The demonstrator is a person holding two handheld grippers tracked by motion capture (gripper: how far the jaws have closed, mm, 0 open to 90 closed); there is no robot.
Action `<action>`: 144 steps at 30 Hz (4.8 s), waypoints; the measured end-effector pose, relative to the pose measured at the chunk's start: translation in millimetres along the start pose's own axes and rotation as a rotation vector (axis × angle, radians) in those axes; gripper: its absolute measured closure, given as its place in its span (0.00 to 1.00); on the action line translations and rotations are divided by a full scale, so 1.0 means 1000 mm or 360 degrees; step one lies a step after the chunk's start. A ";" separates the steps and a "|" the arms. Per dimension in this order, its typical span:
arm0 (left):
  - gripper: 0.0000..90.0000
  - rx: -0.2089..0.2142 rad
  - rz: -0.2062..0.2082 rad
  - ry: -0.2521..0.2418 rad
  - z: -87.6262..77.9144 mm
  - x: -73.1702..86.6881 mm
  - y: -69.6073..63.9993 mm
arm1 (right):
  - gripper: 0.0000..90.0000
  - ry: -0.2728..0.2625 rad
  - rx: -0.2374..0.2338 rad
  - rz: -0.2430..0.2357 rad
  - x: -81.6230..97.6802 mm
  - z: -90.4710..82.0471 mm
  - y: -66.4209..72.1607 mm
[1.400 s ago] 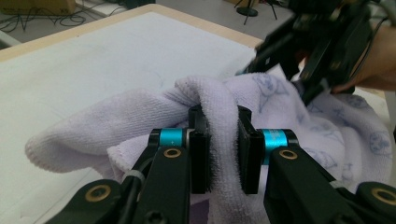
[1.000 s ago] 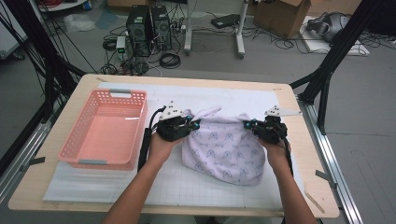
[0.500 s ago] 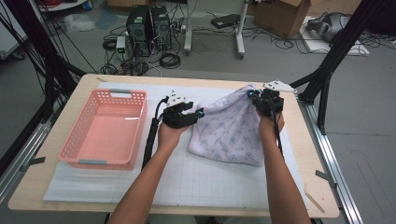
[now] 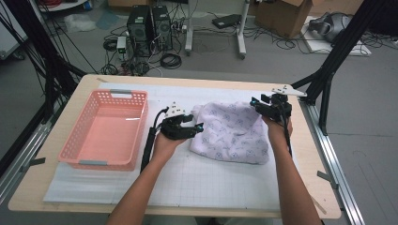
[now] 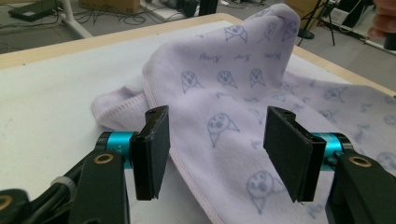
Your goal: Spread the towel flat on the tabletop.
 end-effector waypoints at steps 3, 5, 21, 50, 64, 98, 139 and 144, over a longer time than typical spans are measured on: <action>0.46 0.0036 0.0007 0.0033 -0.003 0.008 -0.003 | 0.56 0.0021 -0.0047 -0.0056 0.009 -0.012 0.007; 0.43 0.0057 0.0014 0.0062 -0.005 0.012 -0.006 | 0.55 0.0035 -0.0076 -0.0084 0.018 -0.021 0.011; 0.38 0.0162 0.0172 0.0211 -0.020 0.050 -0.027 | 0.46 0.0204 -0.0280 -0.0235 0.108 -0.086 0.053; 0.92 0.0167 0.0245 -0.0084 -0.077 0.005 -0.038 | 0.77 0.0353 -0.0797 -0.0240 0.098 -0.112 0.118; 0.92 -0.0095 0.0024 -0.0087 -0.008 -0.034 0.008 | 0.75 0.0175 -0.0337 -0.0142 0.029 -0.043 0.048; 0.88 -0.0012 0.0307 0.0169 0.012 0.039 -0.030 | 0.70 0.0290 -0.0281 -0.0027 0.090 -0.030 0.048; 0.94 0.0062 0.0028 -0.0229 -0.054 -0.025 -0.011 | 0.91 0.0318 -0.0629 -0.0061 0.091 -0.026 0.112; 0.94 0.0038 0.0030 -0.0232 -0.056 -0.026 -0.010 | 0.91 0.0317 -0.0579 -0.0086 0.091 -0.069 0.104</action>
Point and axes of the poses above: each handheld gripper's, and its own axes: z roughly forward along the jaws, x roughly out of its underside, y roughly to its left, the point moved 8 cm from there along z, roughly forward along the jaws, and after that the axes turned 14 degrees about -x, right-handed, at the moved point
